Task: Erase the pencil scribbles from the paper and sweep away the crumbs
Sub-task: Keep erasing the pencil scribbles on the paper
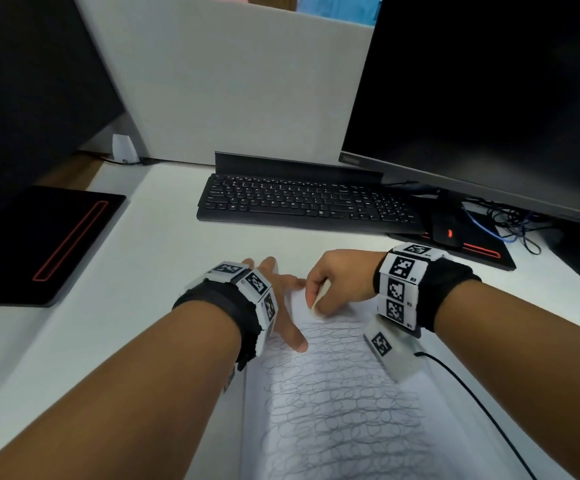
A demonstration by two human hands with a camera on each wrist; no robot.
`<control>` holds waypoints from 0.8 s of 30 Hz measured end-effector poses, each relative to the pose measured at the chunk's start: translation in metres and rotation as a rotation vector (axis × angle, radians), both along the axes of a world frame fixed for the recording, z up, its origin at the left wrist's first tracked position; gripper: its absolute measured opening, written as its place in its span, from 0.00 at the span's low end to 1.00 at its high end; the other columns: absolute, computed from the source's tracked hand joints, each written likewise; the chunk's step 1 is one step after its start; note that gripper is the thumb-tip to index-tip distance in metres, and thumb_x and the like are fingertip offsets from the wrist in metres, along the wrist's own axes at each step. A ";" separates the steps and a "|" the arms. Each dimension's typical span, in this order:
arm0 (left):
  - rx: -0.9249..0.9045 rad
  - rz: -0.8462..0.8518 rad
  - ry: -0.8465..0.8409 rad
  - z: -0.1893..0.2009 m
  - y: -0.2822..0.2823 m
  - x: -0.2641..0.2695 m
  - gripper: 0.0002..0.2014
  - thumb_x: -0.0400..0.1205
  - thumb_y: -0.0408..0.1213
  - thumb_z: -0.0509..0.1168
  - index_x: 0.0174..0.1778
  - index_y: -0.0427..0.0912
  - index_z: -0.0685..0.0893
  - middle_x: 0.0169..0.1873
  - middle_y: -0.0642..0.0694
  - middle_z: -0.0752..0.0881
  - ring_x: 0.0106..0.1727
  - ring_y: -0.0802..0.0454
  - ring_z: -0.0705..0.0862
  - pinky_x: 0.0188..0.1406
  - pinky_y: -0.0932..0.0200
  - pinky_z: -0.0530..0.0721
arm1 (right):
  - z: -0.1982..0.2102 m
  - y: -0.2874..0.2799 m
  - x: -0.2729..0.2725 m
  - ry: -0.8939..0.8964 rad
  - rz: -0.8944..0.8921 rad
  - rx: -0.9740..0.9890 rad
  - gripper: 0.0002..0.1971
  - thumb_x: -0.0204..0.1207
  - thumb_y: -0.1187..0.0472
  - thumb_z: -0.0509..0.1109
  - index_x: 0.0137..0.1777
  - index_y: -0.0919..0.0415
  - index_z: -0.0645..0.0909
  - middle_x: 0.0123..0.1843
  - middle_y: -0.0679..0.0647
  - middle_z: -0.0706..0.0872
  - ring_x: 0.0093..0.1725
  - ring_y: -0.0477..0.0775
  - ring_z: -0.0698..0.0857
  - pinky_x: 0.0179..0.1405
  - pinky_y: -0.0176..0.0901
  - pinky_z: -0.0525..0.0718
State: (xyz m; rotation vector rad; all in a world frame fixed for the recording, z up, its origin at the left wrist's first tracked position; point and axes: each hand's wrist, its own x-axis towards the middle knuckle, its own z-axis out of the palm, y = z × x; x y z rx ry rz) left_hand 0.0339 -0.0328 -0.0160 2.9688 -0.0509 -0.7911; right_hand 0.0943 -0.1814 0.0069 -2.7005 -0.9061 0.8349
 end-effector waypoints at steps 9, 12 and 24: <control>-0.014 0.005 0.009 0.000 0.001 -0.001 0.53 0.63 0.70 0.75 0.81 0.76 0.51 0.82 0.45 0.56 0.83 0.36 0.51 0.78 0.34 0.60 | -0.003 -0.005 0.003 -0.014 -0.013 0.018 0.04 0.68 0.57 0.78 0.39 0.44 0.88 0.41 0.42 0.88 0.44 0.44 0.84 0.45 0.40 0.81; -0.005 0.020 0.016 0.001 0.000 -0.002 0.53 0.63 0.70 0.75 0.81 0.75 0.51 0.83 0.46 0.54 0.84 0.36 0.49 0.78 0.34 0.59 | -0.001 -0.009 0.009 -0.077 -0.071 0.051 0.04 0.69 0.55 0.77 0.40 0.43 0.87 0.46 0.43 0.89 0.50 0.46 0.85 0.49 0.42 0.82; 0.001 0.013 0.020 0.001 0.001 0.001 0.53 0.63 0.70 0.75 0.81 0.76 0.51 0.83 0.46 0.53 0.84 0.35 0.50 0.78 0.34 0.57 | -0.006 -0.010 0.005 0.041 -0.032 0.025 0.04 0.68 0.56 0.79 0.41 0.46 0.89 0.44 0.48 0.91 0.47 0.47 0.87 0.51 0.42 0.82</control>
